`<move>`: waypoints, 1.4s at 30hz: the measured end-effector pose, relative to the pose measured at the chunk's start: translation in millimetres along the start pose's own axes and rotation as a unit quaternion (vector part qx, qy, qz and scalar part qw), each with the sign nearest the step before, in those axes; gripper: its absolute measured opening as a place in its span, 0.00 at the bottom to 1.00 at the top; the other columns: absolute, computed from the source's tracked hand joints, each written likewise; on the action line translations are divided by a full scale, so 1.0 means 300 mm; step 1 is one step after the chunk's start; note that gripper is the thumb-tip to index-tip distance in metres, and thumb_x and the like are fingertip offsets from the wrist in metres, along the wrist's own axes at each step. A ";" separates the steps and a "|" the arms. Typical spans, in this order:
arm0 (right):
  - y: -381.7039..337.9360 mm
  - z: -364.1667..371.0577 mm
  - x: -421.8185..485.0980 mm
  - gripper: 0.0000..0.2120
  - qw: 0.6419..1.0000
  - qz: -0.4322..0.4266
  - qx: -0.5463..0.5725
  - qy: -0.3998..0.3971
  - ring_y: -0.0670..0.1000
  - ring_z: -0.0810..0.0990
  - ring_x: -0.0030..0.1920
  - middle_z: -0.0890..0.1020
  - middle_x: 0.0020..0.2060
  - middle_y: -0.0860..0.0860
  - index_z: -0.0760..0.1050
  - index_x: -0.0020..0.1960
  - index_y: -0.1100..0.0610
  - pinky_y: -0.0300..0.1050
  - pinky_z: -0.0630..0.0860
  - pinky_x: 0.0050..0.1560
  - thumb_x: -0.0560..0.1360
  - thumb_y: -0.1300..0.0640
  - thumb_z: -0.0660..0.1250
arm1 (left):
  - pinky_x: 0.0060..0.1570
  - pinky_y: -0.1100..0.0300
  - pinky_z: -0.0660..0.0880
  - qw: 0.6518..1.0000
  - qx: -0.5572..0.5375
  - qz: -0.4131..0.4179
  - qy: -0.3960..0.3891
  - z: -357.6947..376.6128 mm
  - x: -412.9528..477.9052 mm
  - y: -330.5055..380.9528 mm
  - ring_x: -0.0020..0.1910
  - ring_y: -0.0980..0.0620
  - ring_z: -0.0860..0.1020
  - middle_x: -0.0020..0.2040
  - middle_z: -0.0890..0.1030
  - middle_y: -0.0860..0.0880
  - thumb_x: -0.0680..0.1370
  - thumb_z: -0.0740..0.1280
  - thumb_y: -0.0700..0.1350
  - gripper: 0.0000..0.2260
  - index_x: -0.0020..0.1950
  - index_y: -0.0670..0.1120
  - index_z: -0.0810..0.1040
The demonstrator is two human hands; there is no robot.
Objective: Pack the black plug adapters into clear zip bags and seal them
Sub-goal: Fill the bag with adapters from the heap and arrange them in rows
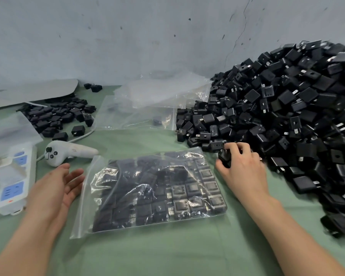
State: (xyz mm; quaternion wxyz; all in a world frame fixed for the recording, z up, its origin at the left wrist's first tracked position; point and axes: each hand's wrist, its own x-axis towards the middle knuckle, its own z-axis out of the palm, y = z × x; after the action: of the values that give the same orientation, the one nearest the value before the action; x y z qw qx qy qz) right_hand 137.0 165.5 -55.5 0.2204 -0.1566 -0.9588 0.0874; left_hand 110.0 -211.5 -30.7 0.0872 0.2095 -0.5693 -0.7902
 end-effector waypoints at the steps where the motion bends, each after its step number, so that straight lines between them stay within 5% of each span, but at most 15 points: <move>1: -0.003 -0.002 -0.011 0.20 1.000 -0.003 0.001 0.010 0.60 0.76 0.52 0.75 0.59 0.54 0.72 0.65 0.52 0.55 0.73 0.50 0.77 0.43 0.65 | 0.32 0.64 0.81 1.000 -0.002 0.002 0.003 0.001 -0.008 0.001 0.40 0.51 0.79 0.43 0.80 0.46 0.83 0.59 0.42 0.05 0.51 0.50 0.74; 6: -0.006 -0.019 -0.040 0.17 0.999 -0.014 0.030 0.032 0.55 0.74 0.45 0.75 0.52 0.52 0.73 0.60 0.51 0.49 0.68 0.43 0.76 0.44 0.66 | 0.31 0.64 0.81 1.000 -0.016 0.013 0.011 0.000 -0.029 -0.002 0.39 0.52 0.80 0.43 0.79 0.47 0.83 0.60 0.41 0.06 0.58 0.47 0.73; 8: -0.001 -0.047 -0.038 0.14 0.987 0.022 0.155 0.041 0.53 0.75 0.44 0.75 0.50 0.48 0.73 0.58 0.47 0.48 0.69 0.42 0.75 0.44 0.68 | 0.30 0.64 0.80 1.000 -0.010 0.025 0.015 -0.004 -0.037 -0.002 0.38 0.52 0.79 0.43 0.79 0.47 0.83 0.59 0.41 0.08 0.61 0.47 0.72; 10: -0.001 -0.107 -0.022 0.10 0.930 0.096 0.354 0.026 0.48 0.78 0.43 0.78 0.48 0.44 0.73 0.53 0.43 0.46 0.72 0.43 0.75 0.44 0.70 | 0.29 0.65 0.79 0.998 0.007 0.054 0.030 -0.003 -0.062 0.005 0.37 0.52 0.78 0.43 0.79 0.48 0.82 0.57 0.40 0.09 0.60 0.48 0.72; 12: -0.009 -0.187 -0.007 0.07 0.794 0.211 0.570 0.007 0.46 0.79 0.38 0.81 0.43 0.46 0.76 0.49 0.45 0.45 0.75 0.41 0.74 0.45 0.71 | 0.28 0.66 0.78 0.992 0.034 0.110 0.055 0.008 -0.105 0.021 0.36 0.52 0.78 0.45 0.79 0.47 0.81 0.57 0.39 0.09 0.55 0.50 0.74; 15: -0.025 -0.269 -0.030 0.14 0.432 0.349 0.825 -0.106 0.50 0.80 0.35 0.82 0.42 0.53 0.78 0.51 0.55 0.45 0.77 0.38 0.75 0.45 0.68 | 0.30 0.67 0.78 0.976 0.068 0.206 0.032 0.065 -0.227 0.059 0.34 0.55 0.79 0.44 0.81 0.47 0.79 0.60 0.42 0.10 0.50 0.56 0.76; 16: -0.042 -0.286 -0.048 0.16 0.337 0.356 0.862 -0.126 0.51 0.81 0.37 0.82 0.44 0.54 0.78 0.53 0.59 0.45 0.78 0.39 0.76 0.46 0.67 | 0.31 0.67 0.78 0.968 0.083 0.236 -0.002 0.092 -0.281 0.066 0.34 0.56 0.79 0.43 0.82 0.49 0.78 0.61 0.44 0.09 0.50 0.57 0.77; 18: -0.094 -0.306 -0.085 0.18 0.248 0.347 0.893 -0.144 0.54 0.82 0.40 0.83 0.46 0.58 0.78 0.55 0.63 0.48 0.80 0.40 0.77 0.48 0.66 | 0.33 0.65 0.79 0.946 0.132 0.278 -0.103 0.157 -0.397 0.058 0.35 0.56 0.81 0.43 0.83 0.50 0.77 0.63 0.49 0.07 0.52 0.60 0.78; 21: -0.200 -0.319 -0.125 0.21 0.238 0.330 0.899 -0.160 0.55 0.82 0.43 0.82 0.48 0.59 0.80 0.55 0.65 0.50 0.81 0.43 0.77 0.47 0.66 | 0.33 0.61 0.80 0.892 0.230 0.304 -0.242 0.270 -0.541 0.004 0.36 0.55 0.81 0.45 0.82 0.55 0.75 0.64 0.59 0.10 0.56 0.64 0.76; 23: -0.260 -0.315 -0.146 0.22 0.259 0.324 0.888 -0.197 0.54 0.81 0.43 0.82 0.48 0.57 0.81 0.56 0.61 0.48 0.79 0.45 0.76 0.43 0.64 | 0.37 0.67 0.75 0.868 0.267 0.296 -0.296 0.327 -0.590 -0.051 0.39 0.58 0.79 0.49 0.79 0.59 0.73 0.63 0.63 0.15 0.59 0.65 0.75; 26: -0.318 -0.310 -0.173 0.26 0.302 0.328 0.858 -0.254 0.53 0.78 0.36 0.83 0.39 0.55 0.84 0.41 0.57 0.45 0.75 0.39 0.73 0.36 0.62 | 0.46 0.76 0.68 0.853 0.322 0.310 -0.270 0.359 -0.607 -0.098 0.51 0.65 0.76 0.55 0.73 0.64 0.73 0.63 0.66 0.16 0.58 0.66 0.72; 31: -0.370 -0.293 -0.178 0.27 0.338 0.362 0.832 -0.251 0.53 0.79 0.31 0.81 0.41 0.56 0.82 0.45 0.58 0.41 0.75 0.29 0.71 0.34 0.64 | 0.42 0.74 0.70 0.891 0.290 0.261 -0.235 0.328 -0.584 -0.093 0.43 0.60 0.79 0.52 0.77 0.68 0.67 0.69 0.65 0.17 0.53 0.64 0.70; 36: -0.412 -0.250 -0.155 0.19 0.276 0.383 0.862 -0.185 0.57 0.80 0.41 0.81 0.42 0.57 0.78 0.50 0.59 0.51 0.79 0.49 0.76 0.43 0.64 | 0.41 0.68 0.77 0.928 0.219 0.243 -0.178 0.248 -0.538 -0.037 0.41 0.59 0.81 0.50 0.80 0.63 0.66 0.74 0.61 0.19 0.53 0.67 0.71; 42: -0.384 -0.225 -0.127 0.17 0.261 0.384 0.873 -0.153 0.55 0.81 0.38 0.82 0.42 0.59 0.79 0.53 0.61 0.47 0.81 0.39 0.77 0.48 0.63 | 0.46 0.61 0.74 0.973 0.175 0.145 0.034 -0.040 -0.292 0.064 0.46 0.55 0.81 0.53 0.83 0.51 0.72 0.74 0.53 0.15 0.57 0.57 0.76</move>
State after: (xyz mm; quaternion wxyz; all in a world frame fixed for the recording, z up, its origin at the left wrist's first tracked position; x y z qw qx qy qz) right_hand 169.9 51.5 16.7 0.0141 -0.2030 -0.1478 0.9679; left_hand 191.8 -195.3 4.6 0.1822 0.1635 -0.7199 -0.6494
